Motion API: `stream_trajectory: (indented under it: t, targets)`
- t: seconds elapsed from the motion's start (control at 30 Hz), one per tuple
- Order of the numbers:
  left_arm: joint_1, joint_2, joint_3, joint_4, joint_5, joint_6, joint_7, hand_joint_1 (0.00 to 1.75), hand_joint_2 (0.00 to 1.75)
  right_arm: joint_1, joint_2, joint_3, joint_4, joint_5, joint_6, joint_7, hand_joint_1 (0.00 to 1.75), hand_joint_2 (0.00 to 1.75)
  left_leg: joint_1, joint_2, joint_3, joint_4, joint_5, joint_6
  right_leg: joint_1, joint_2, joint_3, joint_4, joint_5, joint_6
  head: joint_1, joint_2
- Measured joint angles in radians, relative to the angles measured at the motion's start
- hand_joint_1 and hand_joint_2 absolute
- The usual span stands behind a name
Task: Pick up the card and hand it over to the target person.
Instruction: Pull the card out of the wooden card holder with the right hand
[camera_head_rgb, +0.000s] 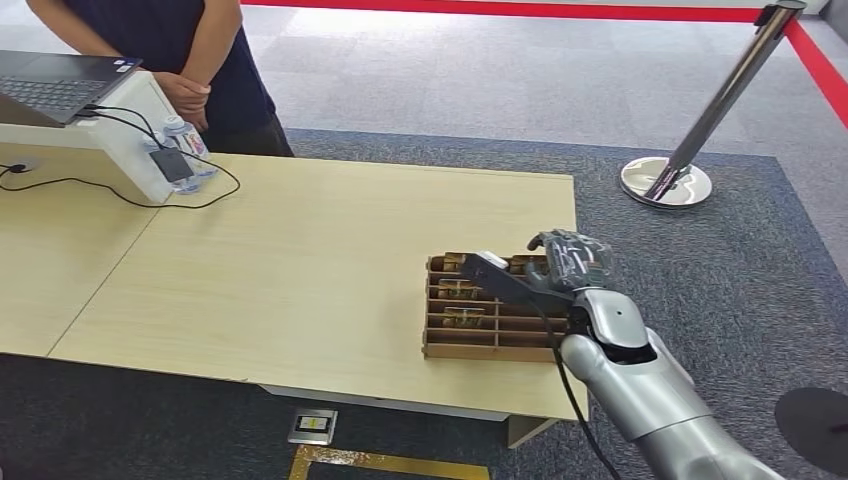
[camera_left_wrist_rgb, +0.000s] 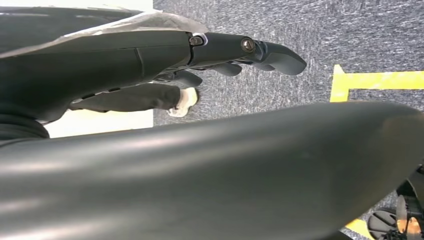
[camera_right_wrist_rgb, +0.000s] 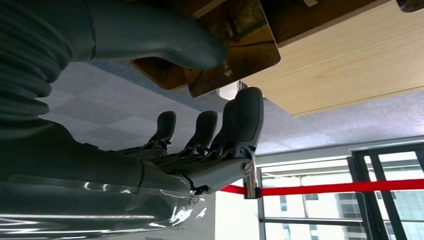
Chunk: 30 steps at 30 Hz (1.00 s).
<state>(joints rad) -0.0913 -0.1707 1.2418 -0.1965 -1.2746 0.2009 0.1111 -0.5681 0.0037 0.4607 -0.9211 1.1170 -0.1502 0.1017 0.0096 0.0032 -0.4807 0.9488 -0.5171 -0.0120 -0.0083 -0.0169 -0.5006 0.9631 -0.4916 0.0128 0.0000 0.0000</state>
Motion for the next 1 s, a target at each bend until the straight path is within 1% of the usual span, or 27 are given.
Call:
stream_trajectory:
  t: [0.23, 0.4, 0.47, 0.5, 0.6, 0.63, 1.0]
  targets:
    - [0.001, 0.002, -0.002, 0.000, -0.003, -0.001, -0.001, 0.00, 0.00, 0.005, 0.002, -0.001, 0.006, -0.002, 0.002, -0.001, 0.86, 1.75, 0.000, 0.000, 0.000, 0.000, 0.000, 0.000, 0.000, 0.000, 0.000, 0.000, 0.000, 0.000, 0.000, 0.000]
    - [0.003, 0.002, -0.004, 0.000, -0.004, -0.001, -0.005, 0.00, 0.00, 0.003, 0.000, -0.001, 0.017, -0.003, 0.005, -0.002, 0.90, 1.75, 0.000, 0.000, 0.000, 0.000, 0.000, 0.000, 0.000, 0.000, 0.000, 0.000, 0.000, 0.000, 0.000, 0.000]
    - [0.004, 0.002, -0.006, 0.000, -0.006, -0.001, -0.007, 0.00, 0.00, 0.002, -0.003, -0.003, 0.021, -0.004, 0.006, -0.002, 0.97, 1.75, 0.000, 0.000, 0.000, 0.000, 0.000, 0.000, 0.000, 0.000, 0.000, 0.000, 0.000, 0.000, 0.000, 0.000]
    - [0.004, 0.002, -0.007, 0.000, -0.006, -0.001, -0.008, 0.00, 0.00, 0.002, -0.005, -0.004, 0.022, -0.004, 0.005, -0.002, 1.06, 1.75, 0.000, 0.000, 0.000, 0.000, 0.000, 0.000, 0.000, 0.000, 0.000, 0.000, 0.000, 0.000, 0.000, 0.000]
    - [0.004, 0.003, -0.008, 0.000, -0.008, -0.002, -0.009, 0.00, 0.00, 0.008, -0.012, -0.008, 0.015, -0.007, -0.003, -0.004, 1.61, 1.75, 0.000, 0.000, 0.000, 0.000, 0.000, 0.000, 0.000, 0.000, 0.000, 0.000, 0.000, 0.000, 0.000, 0.000]
    - [0.004, 0.003, -0.008, 0.000, -0.008, -0.002, -0.009, 0.00, 0.00, 0.011, -0.014, -0.009, 0.010, -0.009, -0.008, -0.007, 1.73, 1.75, 0.000, 0.000, 0.000, 0.000, 0.000, 0.000, 0.000, 0.000, 0.000, 0.000, 0.000, 0.000, 0.000, 0.000]
    - [0.004, 0.003, -0.011, 0.000, -0.007, -0.002, -0.012, 0.00, 0.00, 0.061, -0.034, -0.011, -0.105, -0.011, -0.019, -0.015, 1.75, 1.75, 0.000, -0.001, 0.001, 0.000, 0.000, 0.000, 0.000, -0.001, 0.001, 0.000, 0.000, 0.000, 0.000, 0.000]
